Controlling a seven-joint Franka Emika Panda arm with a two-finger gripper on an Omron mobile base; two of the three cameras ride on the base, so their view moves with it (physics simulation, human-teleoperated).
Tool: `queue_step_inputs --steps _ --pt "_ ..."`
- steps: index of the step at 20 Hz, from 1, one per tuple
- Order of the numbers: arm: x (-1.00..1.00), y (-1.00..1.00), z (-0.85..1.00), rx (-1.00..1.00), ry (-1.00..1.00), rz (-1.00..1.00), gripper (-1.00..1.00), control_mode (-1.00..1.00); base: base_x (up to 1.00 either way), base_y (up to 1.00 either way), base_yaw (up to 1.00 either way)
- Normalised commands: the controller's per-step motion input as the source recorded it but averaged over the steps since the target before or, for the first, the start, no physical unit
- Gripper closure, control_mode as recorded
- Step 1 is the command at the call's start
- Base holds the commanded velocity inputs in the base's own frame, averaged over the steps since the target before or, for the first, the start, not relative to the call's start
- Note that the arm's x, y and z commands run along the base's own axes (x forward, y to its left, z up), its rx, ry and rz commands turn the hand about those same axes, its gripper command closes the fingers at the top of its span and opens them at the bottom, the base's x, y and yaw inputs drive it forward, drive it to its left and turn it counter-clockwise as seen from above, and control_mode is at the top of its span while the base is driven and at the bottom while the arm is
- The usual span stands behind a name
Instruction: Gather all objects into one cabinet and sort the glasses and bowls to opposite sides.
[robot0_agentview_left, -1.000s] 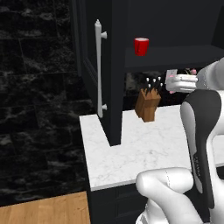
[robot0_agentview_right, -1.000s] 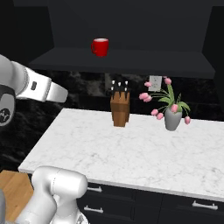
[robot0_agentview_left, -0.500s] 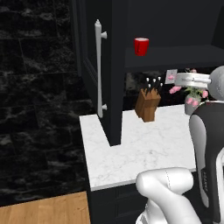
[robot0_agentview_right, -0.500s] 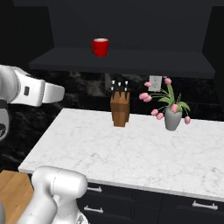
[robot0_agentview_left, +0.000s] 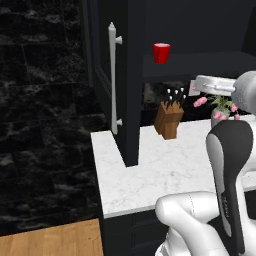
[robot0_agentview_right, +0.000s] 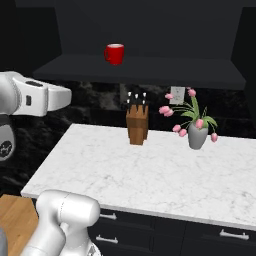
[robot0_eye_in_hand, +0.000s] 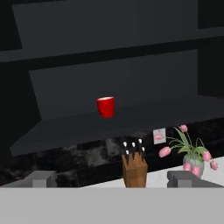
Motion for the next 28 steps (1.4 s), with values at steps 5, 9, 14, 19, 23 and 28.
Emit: queue_step_inputs --steps 5,9,14,19,23,28 --pt "0.41 0.18 0.06 0.0 0.0 0.0 -1.0 -1.0 0.0 0.0 0.0" --pt "0.47 0.06 -0.07 0.0 0.0 0.0 -1.0 -1.0 0.0 0.0 0.0" --pt "0.57 0.0 0.0 0.0 0.0 0.0 -1.0 -1.0 0.0 0.0 0.0" --pt "0.63 0.0 0.0 0.0 0.0 0.0 -1.0 -1.0 0.0 0.0 0.0" --pt "0.73 0.03 0.0 0.0 0.0 0.0 -1.0 -1.0 0.0 0.0 0.0" --pt "0.74 0.06 -0.04 0.0 0.0 0.0 -1.0 -1.0 0.0 0.0 0.0"
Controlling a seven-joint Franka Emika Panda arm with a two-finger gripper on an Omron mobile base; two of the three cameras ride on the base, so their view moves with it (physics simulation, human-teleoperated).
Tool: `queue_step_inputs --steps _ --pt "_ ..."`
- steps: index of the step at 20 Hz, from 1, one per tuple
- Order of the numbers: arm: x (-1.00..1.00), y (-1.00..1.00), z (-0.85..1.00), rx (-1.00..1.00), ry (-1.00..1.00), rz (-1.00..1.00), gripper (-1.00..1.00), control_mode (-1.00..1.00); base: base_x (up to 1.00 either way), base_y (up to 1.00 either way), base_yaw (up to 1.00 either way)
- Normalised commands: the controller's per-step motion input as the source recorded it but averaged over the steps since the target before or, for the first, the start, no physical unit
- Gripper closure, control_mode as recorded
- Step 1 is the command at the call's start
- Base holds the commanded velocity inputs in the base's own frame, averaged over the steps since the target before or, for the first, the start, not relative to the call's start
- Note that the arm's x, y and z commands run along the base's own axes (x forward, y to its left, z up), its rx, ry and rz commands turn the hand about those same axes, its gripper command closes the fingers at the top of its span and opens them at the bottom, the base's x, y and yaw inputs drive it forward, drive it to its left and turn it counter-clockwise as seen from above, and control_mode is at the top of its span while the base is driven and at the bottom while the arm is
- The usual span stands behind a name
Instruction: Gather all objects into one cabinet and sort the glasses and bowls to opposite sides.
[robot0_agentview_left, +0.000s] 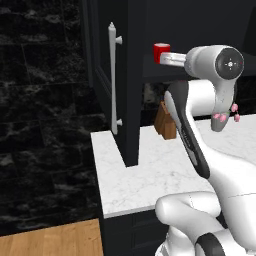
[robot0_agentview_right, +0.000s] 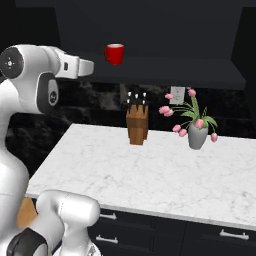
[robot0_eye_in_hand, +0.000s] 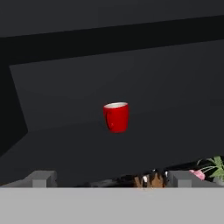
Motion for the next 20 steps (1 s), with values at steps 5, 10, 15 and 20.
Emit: queue_step_inputs --steps 5,10,15,20 --pt "0.65 0.18 -0.22 0.0 0.0 -0.01 -1.0 -1.0 0.0 0.0 0.0" --pt "0.54 0.01 -0.13 0.0 0.0 -0.05 -1.0 -1.0 0.0 0.0 0.0" --pt "0.35 0.0 0.0 0.0 0.0 -0.05 -1.0 -1.0 0.0 0.0 0.0" --pt "0.3 0.0 0.01 0.0 0.01 -0.04 -1.0 -1.0 0.0 0.0 0.0"
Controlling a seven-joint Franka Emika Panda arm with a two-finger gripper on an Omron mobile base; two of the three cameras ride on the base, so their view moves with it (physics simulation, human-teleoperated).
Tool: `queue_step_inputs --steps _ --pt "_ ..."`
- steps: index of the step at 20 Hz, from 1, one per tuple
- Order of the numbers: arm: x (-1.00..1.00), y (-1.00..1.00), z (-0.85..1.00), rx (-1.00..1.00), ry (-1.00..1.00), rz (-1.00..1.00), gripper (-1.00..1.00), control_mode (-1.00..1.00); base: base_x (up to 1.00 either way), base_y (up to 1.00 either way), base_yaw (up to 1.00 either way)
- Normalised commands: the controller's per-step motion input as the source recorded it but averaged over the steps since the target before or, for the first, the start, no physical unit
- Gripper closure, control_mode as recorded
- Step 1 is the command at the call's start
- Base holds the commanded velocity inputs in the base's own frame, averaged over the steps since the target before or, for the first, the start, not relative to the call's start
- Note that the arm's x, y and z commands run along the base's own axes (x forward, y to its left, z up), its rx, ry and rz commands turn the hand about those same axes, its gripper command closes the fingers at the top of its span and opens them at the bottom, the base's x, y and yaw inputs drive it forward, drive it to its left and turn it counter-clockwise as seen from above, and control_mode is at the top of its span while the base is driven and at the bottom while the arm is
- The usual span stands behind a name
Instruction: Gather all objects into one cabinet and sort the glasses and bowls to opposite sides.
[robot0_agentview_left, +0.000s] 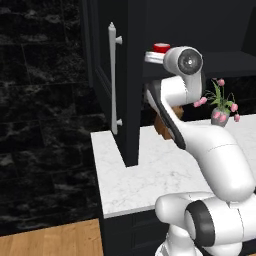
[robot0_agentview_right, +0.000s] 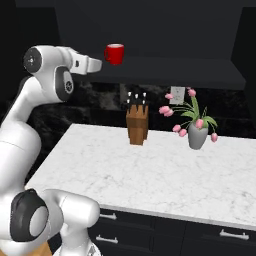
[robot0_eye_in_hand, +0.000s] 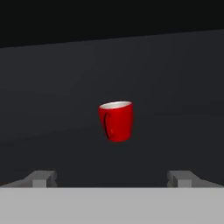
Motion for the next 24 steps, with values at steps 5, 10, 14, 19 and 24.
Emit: queue_step_inputs --steps 5,10,14,19,24 --pt "0.42 0.0 0.05 0.0 0.12 -0.07 -1.0 -1.0 0.0 0.0 0.0" --pt "0.34 0.0 0.01 0.0 0.08 -0.04 -1.0 -1.0 0.0 0.0 0.0" --pt "0.38 0.0 0.08 0.0 0.04 0.0 -1.0 -1.0 0.0 0.0 0.0" --pt "0.46 0.0 0.05 0.0 0.05 0.0 -1.0 -1.0 0.0 0.0 0.0" --pt "0.51 0.0 0.0 0.0 0.1 0.0 -1.0 -1.0 0.0 0.0 0.0"
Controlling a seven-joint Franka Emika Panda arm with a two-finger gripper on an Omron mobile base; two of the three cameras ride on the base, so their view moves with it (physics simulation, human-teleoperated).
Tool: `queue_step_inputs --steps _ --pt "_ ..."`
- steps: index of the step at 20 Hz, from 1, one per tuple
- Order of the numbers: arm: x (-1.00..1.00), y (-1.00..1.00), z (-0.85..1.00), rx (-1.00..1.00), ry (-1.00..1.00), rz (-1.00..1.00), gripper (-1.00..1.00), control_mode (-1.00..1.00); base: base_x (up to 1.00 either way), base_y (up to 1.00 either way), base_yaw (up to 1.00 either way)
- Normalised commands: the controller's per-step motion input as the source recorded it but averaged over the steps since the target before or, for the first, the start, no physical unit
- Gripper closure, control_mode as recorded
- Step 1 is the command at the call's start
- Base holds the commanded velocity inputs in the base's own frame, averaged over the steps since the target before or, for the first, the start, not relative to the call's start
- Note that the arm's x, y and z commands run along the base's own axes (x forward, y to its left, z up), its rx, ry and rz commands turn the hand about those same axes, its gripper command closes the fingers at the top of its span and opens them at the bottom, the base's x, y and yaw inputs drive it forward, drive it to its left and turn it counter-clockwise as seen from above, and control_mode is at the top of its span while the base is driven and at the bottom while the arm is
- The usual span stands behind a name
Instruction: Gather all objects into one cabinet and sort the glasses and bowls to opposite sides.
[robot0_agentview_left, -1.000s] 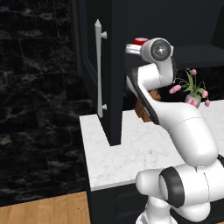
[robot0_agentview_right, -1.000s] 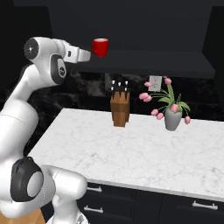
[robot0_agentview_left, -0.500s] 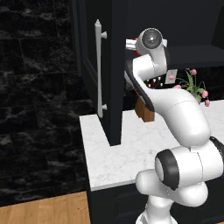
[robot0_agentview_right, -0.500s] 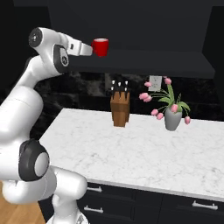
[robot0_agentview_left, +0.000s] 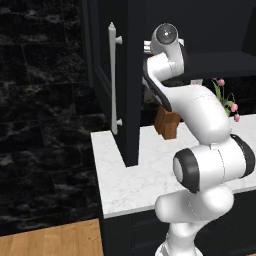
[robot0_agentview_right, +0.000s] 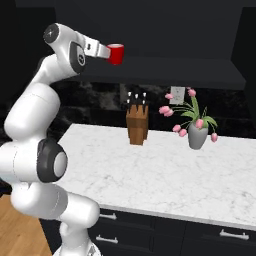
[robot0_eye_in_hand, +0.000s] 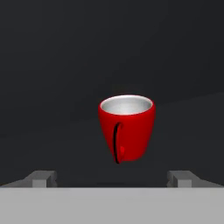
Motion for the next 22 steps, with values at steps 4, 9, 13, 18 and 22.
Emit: queue_step_inputs --steps 4,9,13,18,22 --pt "0.38 -0.06 0.0 0.0 0.05 0.0 -1.0 -1.0 0.0 0.0 0.0" --pt "0.35 0.0 0.0 0.0 0.02 0.0 -1.0 -1.0 0.0 0.0 0.0" --pt "0.09 -0.11 0.0 0.0 0.0 0.0 -1.0 -1.0 0.0 0.0 0.0" --pt "0.02 -0.14 -0.02 0.0 0.0 0.0 -1.0 -1.0 0.0 0.0 0.0" --pt "0.04 0.0 -0.1 0.0 0.0 0.0 -1.0 -1.0 0.0 0.0 0.0"
